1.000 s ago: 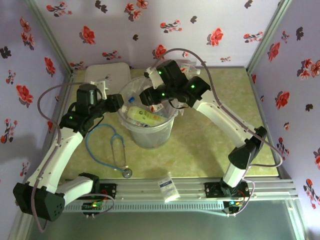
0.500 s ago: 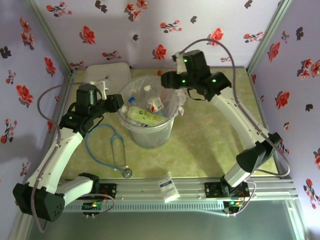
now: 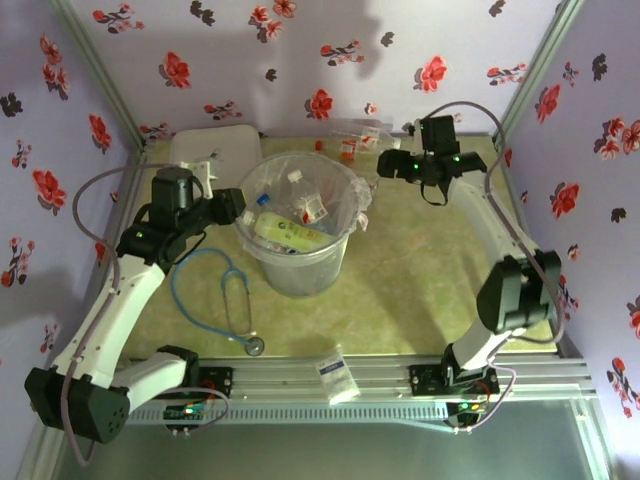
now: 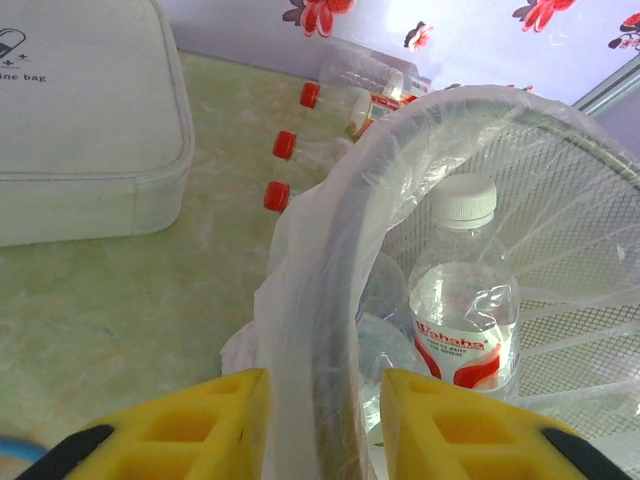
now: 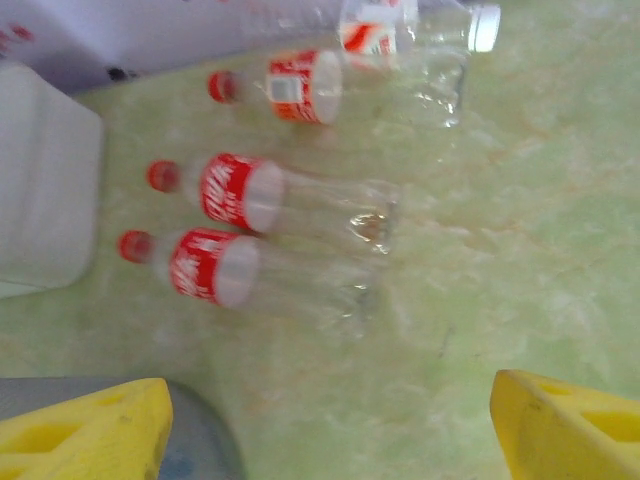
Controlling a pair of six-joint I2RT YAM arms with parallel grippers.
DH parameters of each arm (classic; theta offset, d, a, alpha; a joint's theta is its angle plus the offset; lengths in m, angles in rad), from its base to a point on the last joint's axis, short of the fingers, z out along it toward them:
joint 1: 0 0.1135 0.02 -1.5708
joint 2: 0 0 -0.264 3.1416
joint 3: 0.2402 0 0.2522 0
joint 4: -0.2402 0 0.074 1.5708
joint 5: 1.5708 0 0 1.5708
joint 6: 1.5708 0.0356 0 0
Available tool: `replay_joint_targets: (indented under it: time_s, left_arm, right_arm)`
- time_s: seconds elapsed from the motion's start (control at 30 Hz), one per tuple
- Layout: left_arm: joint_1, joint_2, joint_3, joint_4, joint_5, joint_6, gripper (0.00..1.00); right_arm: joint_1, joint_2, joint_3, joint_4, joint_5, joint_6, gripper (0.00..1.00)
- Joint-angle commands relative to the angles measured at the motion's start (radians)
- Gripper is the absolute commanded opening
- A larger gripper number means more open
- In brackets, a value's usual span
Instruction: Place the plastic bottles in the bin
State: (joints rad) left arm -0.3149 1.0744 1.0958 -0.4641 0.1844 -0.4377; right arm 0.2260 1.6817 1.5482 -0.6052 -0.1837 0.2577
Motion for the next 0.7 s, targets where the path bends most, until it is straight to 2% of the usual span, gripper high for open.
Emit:
replay_joint_targets:
  time_s: [0.0,0.1,0.3,0.43,0.57,0.67]
  left_arm:
    - [0.004,0.002,0.041,-0.025,-0.003,0.022,0.31]
    - [0.004,0.007,0.045,-0.028,-0.003,0.019,0.29]
    - [0.004,0.009,0.052,-0.036,-0.003,0.016,0.29]
    - [0.004,0.012,0.055,-0.036,-0.003,0.017,0.29]
    - [0.006,0.009,0.058,-0.043,-0.008,0.026,0.29]
    - [0.006,0.004,0.061,-0.055,-0.016,0.034,0.29]
  right_arm:
    - [0.009,0.137,0.071,-0.031,-0.115,-0.163,0.85]
    - [0.015,0.249,0.134,-0.003,-0.188,-0.196,0.84]
    - [0.095,0.484,0.370,-0.122,-0.142,-0.291,0.83]
    - [0.155,0.602,0.494,-0.187,-0.044,-0.329,0.84]
    - [0.172,0.722,0.628,-0.278,0.028,-0.313,0.87]
    - [0.182,0.747,0.645,-0.322,0.076,-0.309,0.88]
